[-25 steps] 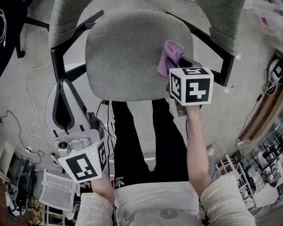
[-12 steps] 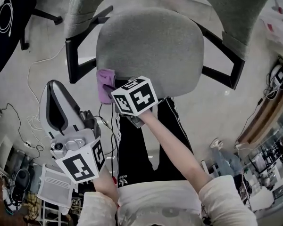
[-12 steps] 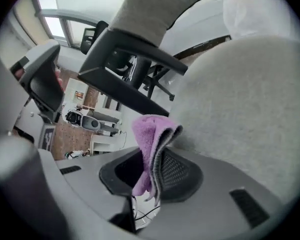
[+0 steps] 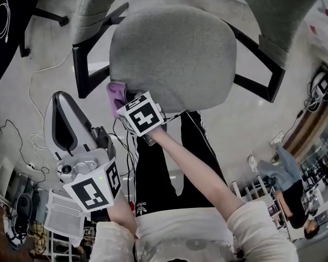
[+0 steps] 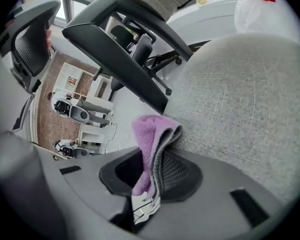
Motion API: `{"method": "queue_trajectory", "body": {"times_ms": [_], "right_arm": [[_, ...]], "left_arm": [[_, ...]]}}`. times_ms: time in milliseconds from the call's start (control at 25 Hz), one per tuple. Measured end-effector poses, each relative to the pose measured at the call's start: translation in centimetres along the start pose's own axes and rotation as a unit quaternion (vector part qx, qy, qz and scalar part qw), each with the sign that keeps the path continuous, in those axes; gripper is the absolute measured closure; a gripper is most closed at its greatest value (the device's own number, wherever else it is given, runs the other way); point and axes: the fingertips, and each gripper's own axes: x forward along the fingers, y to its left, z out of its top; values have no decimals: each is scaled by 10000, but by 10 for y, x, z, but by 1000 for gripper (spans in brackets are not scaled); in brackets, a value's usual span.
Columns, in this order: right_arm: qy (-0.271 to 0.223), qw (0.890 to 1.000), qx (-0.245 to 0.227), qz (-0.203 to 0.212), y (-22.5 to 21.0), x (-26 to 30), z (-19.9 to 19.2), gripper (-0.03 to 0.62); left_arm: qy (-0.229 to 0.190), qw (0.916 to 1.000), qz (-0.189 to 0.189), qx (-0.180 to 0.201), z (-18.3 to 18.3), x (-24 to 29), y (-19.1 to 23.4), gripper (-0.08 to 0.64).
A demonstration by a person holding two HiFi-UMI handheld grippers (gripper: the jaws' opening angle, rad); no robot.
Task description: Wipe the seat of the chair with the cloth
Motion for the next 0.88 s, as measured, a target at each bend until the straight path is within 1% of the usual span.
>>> {"method": "queue_trajectory", "body": {"times_ms": [160, 280, 360, 600, 880], "right_arm": [[-58, 10000, -36, -66, -9, -10, -4, 505], [-185, 9996, -61, -188, -26, -27, -11, 504], [-253, 9992, 15, -294, -43, -43, -21, 504], [-435, 9961, 459, -615, -106, -101, -55, 503], [-459, 9912, 478, -1147, -170, -161, -92, 503]], "left_arm": [[-13, 9999, -110, -5, 4, 5, -11, 546], [-39, 9998, -188, 24, 9, 9, -19, 546], [-42, 9996, -271, 63, 10, 13, -25, 546], [-19, 9983, -569, 123, 9, 23, -58, 546], [-52, 9951, -966, 206, 15, 33, -114, 546]]}}
